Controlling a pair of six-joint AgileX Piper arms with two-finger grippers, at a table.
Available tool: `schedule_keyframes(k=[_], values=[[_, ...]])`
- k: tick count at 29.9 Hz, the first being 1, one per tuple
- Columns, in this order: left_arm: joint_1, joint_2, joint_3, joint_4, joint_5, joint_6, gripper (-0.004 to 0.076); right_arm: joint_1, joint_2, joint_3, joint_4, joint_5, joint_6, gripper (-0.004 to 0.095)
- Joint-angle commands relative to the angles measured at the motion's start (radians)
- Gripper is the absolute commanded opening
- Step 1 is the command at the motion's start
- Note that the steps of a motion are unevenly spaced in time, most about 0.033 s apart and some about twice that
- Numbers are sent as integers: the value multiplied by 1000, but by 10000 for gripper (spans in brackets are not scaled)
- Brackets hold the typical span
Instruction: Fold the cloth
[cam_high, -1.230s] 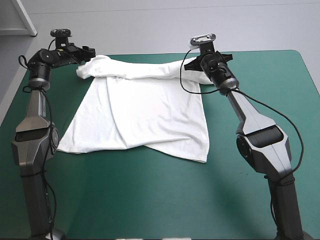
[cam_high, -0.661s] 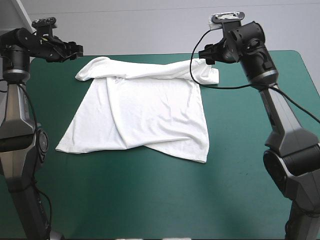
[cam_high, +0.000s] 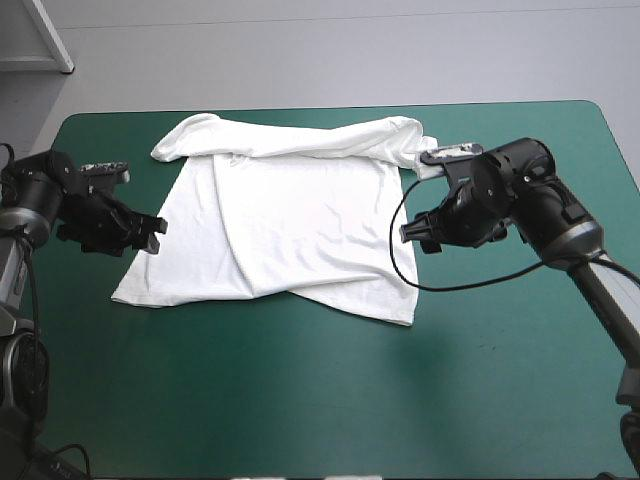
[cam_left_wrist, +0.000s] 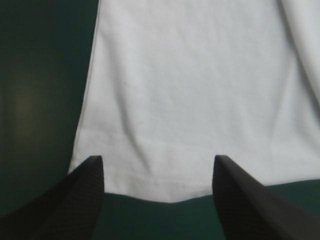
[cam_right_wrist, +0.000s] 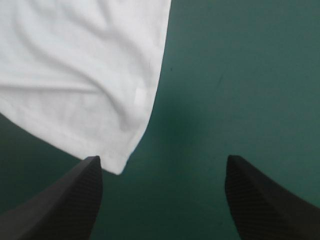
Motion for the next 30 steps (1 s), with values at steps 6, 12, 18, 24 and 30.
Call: schedule_keyframes(k=[6,12,18,24,30], values=[[2,-94,253,54,-266,-24,455,1,-129,241,16,-95,-13,647],[2,-92,306,167,-387,-132,455,1,-131,359,76,-151,-27,644],[2,-59,314,187,-440,-137,455,1,-131,418,121,-217,-32,617],[2,21,347,174,-445,-140,455,1,-131,424,128,-218,-34,615],[2,47,385,104,-438,-133,386,1,-131,424,128,-257,-34,611]])
